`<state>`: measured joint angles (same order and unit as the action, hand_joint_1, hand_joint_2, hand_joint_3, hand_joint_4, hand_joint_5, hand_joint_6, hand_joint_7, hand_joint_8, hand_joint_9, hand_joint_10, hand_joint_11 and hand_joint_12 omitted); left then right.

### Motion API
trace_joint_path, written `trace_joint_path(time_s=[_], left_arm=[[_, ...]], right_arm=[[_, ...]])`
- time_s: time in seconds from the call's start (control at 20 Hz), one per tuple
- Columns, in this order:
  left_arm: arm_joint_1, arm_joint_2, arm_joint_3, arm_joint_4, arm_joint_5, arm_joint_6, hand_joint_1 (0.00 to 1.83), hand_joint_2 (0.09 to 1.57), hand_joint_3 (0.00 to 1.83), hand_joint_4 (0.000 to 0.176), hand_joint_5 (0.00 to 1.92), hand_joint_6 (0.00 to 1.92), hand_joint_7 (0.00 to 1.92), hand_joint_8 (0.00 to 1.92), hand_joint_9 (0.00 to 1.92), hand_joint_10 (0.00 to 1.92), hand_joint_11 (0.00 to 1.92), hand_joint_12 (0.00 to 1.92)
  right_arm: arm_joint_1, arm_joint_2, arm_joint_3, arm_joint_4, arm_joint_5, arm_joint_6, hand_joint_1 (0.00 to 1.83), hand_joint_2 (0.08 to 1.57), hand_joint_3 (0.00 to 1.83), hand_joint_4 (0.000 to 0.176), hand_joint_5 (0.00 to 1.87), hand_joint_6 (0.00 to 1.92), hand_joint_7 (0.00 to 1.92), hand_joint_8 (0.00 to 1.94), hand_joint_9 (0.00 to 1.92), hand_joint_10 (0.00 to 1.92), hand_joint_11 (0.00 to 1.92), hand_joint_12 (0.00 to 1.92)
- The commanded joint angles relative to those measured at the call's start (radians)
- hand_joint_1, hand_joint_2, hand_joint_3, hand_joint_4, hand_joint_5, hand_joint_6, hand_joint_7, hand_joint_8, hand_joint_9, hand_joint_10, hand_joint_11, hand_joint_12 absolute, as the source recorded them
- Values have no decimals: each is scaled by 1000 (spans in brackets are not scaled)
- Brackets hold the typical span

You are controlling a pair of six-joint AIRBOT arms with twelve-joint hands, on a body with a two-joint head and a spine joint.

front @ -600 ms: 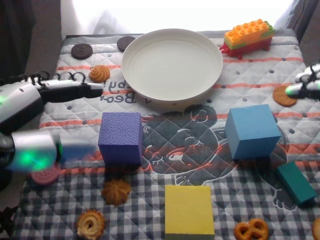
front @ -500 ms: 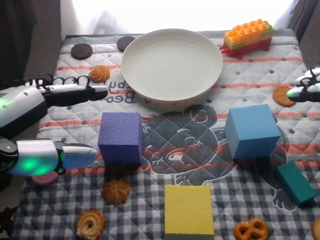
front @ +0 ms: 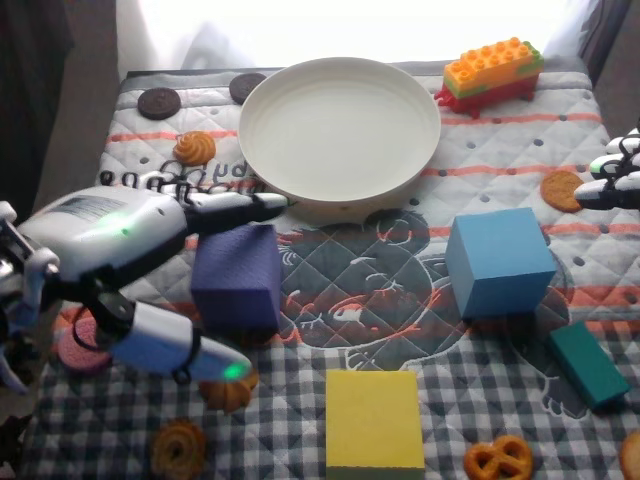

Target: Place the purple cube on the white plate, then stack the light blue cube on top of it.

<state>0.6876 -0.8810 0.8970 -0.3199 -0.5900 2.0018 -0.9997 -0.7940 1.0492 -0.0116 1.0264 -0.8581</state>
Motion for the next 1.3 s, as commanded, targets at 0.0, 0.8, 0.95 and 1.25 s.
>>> trace_joint_path(time_s=[0.0, 0.8, 0.95, 1.25], left_arm=[[-9, 2, 13, -5, -92, 0, 811, 768, 1, 176, 245, 3, 421, 6, 297, 14, 0, 843], [-41, -42, 47, -67, -224, -49, 1095, 997, 1, 136, 1240, 511, 842, 1258, 612, 1463, 199, 1752], [-84, -21, 51, -25, -235, -106, 1185, 1026, 1, 0, 1176, 657, 885, 1433, 677, 1647, 240, 1856], [-193, -73, 124, -19, -181, -107, 1116, 1053, 0, 0, 1117, 768, 1008, 993, 703, 1366, 212, 1753]], right_arm=[[9, 0, 3, 19, 117, 1, 745, 1344, 4, 0, 576, 1, 470, 0, 395, 0, 137, 533], [5, -5, 3, 18, 117, 3, 656, 1369, 1, 1, 586, 0, 488, 2, 413, 2, 146, 593], [4, -6, 3, 19, 117, 3, 725, 1357, 0, 0, 594, 3, 492, 3, 426, 5, 158, 591], [4, -13, 5, 21, 117, 3, 673, 1355, 1, 0, 598, 2, 484, 0, 410, 0, 143, 596]])
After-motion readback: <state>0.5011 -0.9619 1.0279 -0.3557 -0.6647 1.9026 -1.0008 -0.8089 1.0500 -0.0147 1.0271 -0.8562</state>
